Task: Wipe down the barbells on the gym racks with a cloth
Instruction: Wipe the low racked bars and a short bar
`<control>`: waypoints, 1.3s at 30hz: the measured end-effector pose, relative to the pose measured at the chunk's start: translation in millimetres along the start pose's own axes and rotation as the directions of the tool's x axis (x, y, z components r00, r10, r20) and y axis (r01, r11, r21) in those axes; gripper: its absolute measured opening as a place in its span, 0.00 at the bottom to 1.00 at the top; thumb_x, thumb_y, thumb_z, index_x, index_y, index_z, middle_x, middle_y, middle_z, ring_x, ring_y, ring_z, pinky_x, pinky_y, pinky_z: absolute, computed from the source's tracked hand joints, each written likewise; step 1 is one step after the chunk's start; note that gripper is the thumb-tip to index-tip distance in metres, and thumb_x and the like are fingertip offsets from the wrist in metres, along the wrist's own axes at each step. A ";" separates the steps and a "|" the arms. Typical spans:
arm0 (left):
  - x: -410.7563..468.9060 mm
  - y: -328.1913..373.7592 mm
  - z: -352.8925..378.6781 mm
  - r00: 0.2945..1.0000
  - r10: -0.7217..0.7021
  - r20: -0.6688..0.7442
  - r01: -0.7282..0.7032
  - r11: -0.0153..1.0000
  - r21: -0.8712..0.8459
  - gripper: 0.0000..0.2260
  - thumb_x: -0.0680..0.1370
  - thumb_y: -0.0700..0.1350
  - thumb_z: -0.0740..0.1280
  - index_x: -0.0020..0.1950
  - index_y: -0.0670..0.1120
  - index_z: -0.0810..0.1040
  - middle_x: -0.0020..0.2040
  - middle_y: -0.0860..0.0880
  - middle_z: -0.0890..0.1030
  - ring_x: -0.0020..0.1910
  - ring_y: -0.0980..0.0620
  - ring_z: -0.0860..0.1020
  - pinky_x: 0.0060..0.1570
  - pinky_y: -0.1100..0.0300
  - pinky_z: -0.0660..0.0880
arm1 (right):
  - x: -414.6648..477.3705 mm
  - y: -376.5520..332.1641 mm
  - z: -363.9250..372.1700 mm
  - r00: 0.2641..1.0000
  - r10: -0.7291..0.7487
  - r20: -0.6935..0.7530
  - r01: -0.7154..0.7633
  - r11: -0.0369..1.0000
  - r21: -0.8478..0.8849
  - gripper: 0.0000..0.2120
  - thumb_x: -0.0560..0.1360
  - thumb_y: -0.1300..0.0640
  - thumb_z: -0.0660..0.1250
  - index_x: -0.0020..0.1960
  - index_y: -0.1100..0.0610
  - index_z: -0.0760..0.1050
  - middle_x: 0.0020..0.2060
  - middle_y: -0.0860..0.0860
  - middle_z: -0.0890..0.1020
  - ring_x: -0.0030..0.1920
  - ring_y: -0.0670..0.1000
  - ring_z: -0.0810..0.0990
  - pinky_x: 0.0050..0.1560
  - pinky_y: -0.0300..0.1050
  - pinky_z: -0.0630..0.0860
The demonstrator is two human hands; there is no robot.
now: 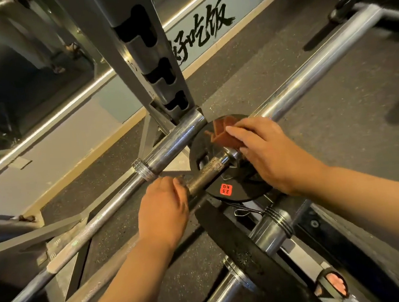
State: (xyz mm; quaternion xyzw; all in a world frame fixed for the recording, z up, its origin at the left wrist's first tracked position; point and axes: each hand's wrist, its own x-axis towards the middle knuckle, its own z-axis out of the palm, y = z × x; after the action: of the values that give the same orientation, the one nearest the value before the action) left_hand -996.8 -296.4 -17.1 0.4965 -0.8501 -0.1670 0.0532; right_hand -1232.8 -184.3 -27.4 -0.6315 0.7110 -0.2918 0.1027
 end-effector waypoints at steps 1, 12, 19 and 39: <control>1.0 -0.4 2.4 1.000 0.011 -0.002 -0.011 1.000 0.009 0.18 0.85 0.51 0.52 0.53 0.46 0.79 0.48 0.50 0.78 0.48 0.49 0.75 0.51 0.52 0.74 | -7.6 1.4 3.2 1.000 -0.022 -0.003 0.021 0.999 -0.050 0.23 0.84 0.56 0.59 0.78 0.59 0.65 0.72 0.56 0.67 0.72 0.56 0.63 0.73 0.46 0.61; 1.5 5.9 -0.6 1.000 0.024 0.001 -0.024 1.000 -0.014 0.15 0.85 0.47 0.54 0.54 0.46 0.80 0.48 0.49 0.77 0.52 0.47 0.75 0.55 0.51 0.73 | 23.9 -26.7 17.5 0.998 -0.003 -0.061 -0.019 0.935 -0.354 0.23 0.76 0.58 0.68 0.70 0.58 0.72 0.66 0.57 0.76 0.67 0.65 0.70 0.72 0.62 0.66; 36.7 80.2 -17.6 0.986 0.158 -0.047 -0.165 0.955 -0.248 0.16 0.86 0.44 0.53 0.54 0.42 0.80 0.45 0.46 0.77 0.45 0.51 0.74 0.48 0.57 0.70 | 15.3 19.1 -19.9 0.994 -0.108 0.021 0.110 0.961 -0.253 0.19 0.83 0.57 0.60 0.73 0.55 0.70 0.68 0.55 0.76 0.69 0.57 0.69 0.74 0.56 0.63; 95.9 137.6 37.1 0.998 -0.063 0.005 0.061 0.932 -0.357 0.12 0.83 0.42 0.57 0.50 0.37 0.78 0.45 0.43 0.79 0.46 0.42 0.79 0.39 0.53 0.70 | 31.5 55.7 -20.9 0.919 0.191 -0.345 -0.214 0.976 -0.028 0.19 0.82 0.57 0.58 0.71 0.59 0.72 0.63 0.58 0.74 0.67 0.60 0.69 0.70 0.59 0.67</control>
State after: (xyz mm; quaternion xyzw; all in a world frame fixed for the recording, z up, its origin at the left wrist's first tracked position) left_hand -1168.0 -308.4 -12.8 0.5056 -0.7895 -0.3186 0.1397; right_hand -1296.0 -206.8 -33.8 -0.4977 0.7886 -0.3609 -0.0125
